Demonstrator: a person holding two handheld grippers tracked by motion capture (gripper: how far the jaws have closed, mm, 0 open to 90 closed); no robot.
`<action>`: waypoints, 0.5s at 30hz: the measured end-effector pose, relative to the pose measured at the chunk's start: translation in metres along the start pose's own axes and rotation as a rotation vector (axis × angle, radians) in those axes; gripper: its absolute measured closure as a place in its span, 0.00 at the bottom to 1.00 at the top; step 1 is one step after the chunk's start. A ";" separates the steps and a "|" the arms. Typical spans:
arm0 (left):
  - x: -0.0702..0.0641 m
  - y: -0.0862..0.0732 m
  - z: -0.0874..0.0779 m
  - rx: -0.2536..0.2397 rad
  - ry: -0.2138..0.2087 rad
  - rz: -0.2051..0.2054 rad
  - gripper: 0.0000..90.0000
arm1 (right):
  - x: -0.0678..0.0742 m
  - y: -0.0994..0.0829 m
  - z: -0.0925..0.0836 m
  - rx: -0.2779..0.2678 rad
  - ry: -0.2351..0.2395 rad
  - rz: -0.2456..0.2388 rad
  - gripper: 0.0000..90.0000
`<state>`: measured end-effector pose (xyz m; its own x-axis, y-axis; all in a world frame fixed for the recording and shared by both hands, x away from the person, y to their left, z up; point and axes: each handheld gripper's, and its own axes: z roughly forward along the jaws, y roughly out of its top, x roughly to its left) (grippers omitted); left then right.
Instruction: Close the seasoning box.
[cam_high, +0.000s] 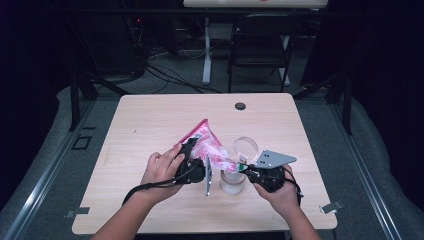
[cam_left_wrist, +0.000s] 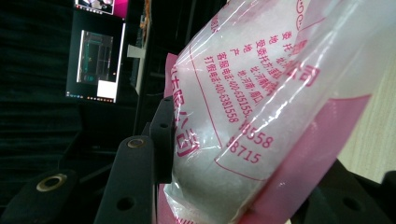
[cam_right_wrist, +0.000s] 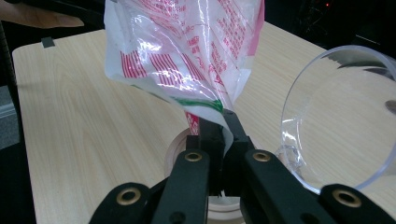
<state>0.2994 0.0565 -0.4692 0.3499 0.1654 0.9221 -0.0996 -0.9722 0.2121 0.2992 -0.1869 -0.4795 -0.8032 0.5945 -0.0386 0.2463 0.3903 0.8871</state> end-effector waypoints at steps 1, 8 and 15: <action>0.000 0.000 0.000 0.000 0.001 0.001 0.66 | 0.000 0.000 0.000 0.000 0.000 0.000 1.00; 0.001 0.001 -0.001 0.004 0.003 0.009 0.66 | 0.000 0.000 0.000 0.002 -0.001 -0.001 1.00; 0.002 0.001 -0.001 0.003 0.002 0.010 0.66 | 0.000 0.000 0.000 0.000 0.000 -0.001 1.00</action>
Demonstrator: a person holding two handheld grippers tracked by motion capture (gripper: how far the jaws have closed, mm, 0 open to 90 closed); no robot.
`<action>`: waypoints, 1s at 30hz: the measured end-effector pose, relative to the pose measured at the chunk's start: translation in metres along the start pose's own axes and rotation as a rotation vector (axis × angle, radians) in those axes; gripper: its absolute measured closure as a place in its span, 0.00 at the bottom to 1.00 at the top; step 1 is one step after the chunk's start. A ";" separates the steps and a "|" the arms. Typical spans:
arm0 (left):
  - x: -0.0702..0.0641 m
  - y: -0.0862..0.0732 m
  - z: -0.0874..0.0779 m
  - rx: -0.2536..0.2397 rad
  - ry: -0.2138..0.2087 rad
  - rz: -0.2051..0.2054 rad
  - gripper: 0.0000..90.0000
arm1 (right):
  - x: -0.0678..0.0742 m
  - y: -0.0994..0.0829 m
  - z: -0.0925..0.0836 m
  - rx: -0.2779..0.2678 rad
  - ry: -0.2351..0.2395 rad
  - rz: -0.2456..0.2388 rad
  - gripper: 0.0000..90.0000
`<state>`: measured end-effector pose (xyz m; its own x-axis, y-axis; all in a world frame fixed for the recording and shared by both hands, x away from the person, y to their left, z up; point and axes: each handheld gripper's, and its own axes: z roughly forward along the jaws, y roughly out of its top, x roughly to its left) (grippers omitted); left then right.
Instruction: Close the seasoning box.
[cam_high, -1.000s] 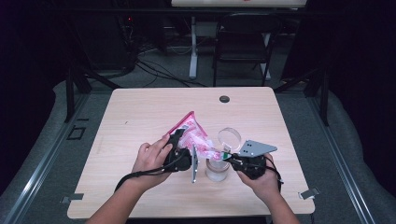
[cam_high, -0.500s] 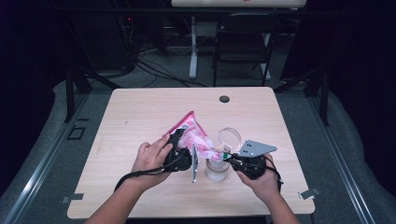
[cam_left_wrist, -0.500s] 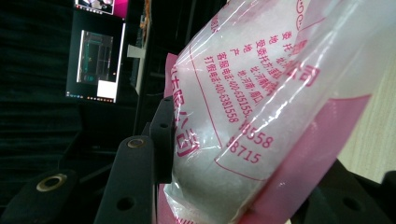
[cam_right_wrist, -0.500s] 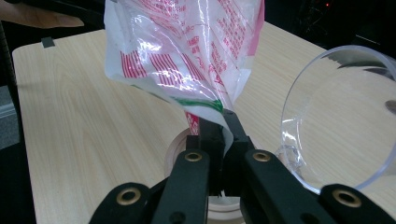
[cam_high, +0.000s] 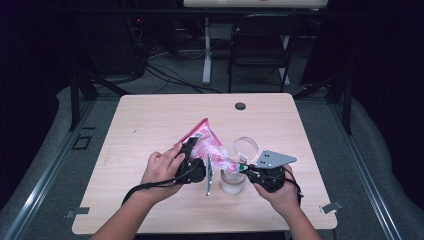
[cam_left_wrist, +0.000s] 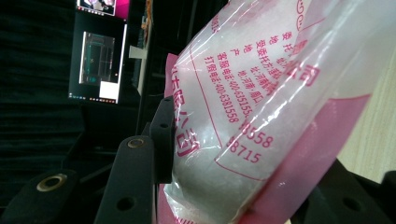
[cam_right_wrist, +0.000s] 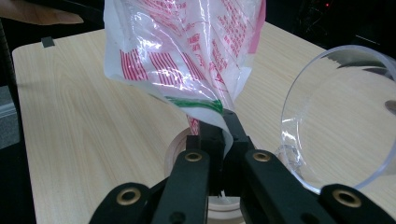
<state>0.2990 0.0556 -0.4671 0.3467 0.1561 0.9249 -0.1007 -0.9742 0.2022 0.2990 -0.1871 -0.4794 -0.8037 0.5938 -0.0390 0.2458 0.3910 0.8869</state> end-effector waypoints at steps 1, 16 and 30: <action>0.000 0.000 0.000 0.000 0.000 0.002 0.66 | 0.000 0.000 0.000 0.001 -0.001 -0.001 1.00; 0.001 0.001 0.000 -0.004 0.003 0.002 0.66 | 0.000 0.000 -0.001 0.003 -0.001 -0.003 1.00; 0.002 0.002 -0.001 -0.012 0.009 0.009 0.66 | 0.000 0.000 -0.002 0.003 -0.004 -0.004 1.00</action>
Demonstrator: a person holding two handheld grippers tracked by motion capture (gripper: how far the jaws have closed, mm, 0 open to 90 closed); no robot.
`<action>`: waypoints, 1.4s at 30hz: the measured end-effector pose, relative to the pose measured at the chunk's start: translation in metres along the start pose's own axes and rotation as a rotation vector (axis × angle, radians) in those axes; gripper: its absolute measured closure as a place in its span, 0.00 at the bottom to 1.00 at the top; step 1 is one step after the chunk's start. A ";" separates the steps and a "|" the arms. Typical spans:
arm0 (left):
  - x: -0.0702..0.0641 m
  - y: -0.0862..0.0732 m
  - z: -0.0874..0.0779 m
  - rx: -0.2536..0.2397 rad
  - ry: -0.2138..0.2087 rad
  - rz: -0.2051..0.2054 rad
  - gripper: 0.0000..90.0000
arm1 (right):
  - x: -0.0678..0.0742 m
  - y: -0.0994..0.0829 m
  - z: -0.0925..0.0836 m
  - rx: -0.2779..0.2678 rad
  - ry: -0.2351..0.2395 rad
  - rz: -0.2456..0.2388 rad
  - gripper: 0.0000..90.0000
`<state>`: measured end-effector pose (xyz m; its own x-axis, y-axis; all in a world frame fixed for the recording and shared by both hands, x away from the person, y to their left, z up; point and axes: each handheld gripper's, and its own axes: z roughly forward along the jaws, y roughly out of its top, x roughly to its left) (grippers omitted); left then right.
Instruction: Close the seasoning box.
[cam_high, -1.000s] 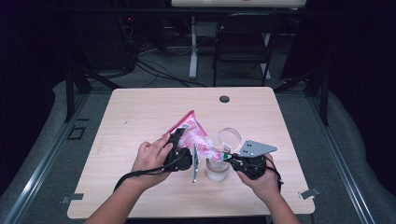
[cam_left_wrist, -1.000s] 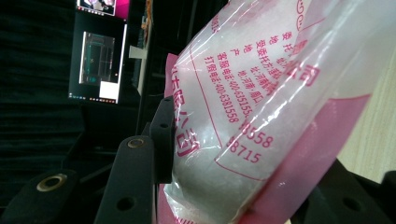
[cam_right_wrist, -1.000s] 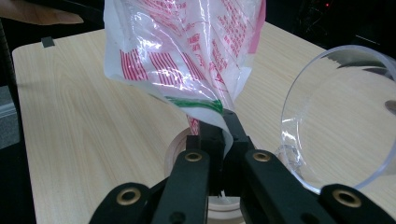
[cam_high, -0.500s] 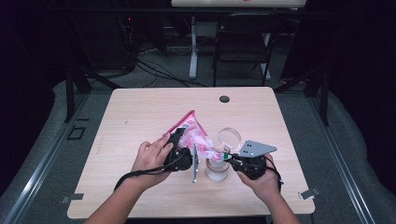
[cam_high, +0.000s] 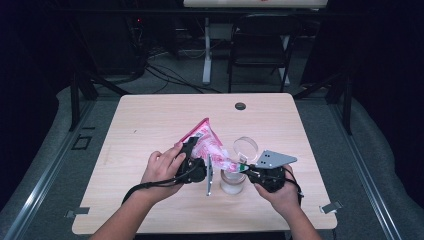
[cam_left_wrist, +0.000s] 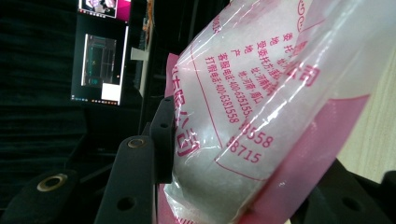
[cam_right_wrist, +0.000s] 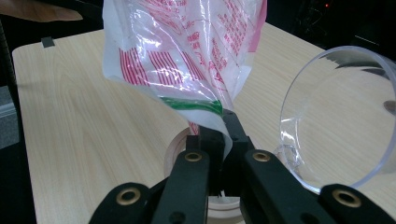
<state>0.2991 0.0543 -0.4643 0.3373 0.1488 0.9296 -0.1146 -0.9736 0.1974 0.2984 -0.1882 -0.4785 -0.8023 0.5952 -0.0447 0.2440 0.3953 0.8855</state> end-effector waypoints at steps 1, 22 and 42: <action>0.000 0.000 0.000 0.000 0.000 0.001 0.66 | 0.000 0.000 0.000 0.000 0.000 0.000 1.00; 0.003 0.002 -0.001 0.001 0.001 0.010 0.66 | 0.000 0.000 -0.001 -0.004 0.002 0.002 1.00; 0.003 0.004 -0.001 0.005 0.004 0.019 0.67 | -0.001 -0.001 0.000 -0.001 -0.003 0.004 1.00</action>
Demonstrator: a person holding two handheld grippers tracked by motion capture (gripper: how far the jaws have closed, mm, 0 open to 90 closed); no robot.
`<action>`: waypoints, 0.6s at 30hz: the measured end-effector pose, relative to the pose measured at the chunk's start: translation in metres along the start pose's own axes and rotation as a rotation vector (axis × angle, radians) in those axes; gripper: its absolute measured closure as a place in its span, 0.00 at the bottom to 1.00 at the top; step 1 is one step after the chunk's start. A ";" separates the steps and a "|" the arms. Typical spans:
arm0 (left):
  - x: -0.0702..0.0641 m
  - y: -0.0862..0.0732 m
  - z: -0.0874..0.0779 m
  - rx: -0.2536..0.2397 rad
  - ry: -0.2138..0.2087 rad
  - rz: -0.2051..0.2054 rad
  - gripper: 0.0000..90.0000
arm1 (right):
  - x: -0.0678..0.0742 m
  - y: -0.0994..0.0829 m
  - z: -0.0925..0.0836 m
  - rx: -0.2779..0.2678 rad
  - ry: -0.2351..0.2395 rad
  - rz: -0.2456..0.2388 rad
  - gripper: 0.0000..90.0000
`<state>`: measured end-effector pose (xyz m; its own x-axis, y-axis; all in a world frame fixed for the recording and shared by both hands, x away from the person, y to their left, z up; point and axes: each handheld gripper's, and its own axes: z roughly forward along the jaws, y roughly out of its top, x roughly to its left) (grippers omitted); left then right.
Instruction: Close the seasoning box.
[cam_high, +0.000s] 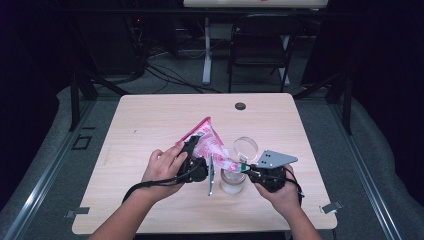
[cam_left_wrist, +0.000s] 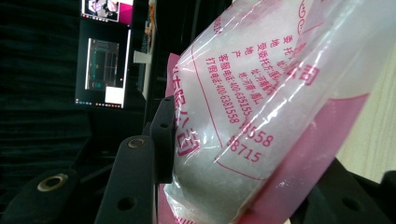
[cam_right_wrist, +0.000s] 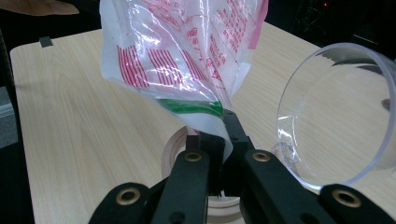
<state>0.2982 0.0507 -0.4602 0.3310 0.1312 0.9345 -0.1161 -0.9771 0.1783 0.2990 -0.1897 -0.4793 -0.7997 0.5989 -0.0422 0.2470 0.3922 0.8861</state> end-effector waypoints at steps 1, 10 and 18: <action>0.000 0.000 0.000 0.000 0.000 0.001 0.67 | 0.000 0.000 0.000 0.000 0.000 0.000 1.00; 0.000 0.000 0.000 -0.007 0.003 0.001 0.67 | 0.000 0.000 0.000 0.001 0.000 0.001 1.00; 0.000 0.001 0.000 -0.006 0.009 0.009 0.67 | 0.000 -0.001 0.000 0.004 0.001 0.001 1.00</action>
<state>0.2980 0.0498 -0.4599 0.3211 0.1242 0.9389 -0.1246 -0.9772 0.1719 0.2992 -0.1897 -0.4800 -0.7998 0.5989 -0.0408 0.2503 0.3945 0.8842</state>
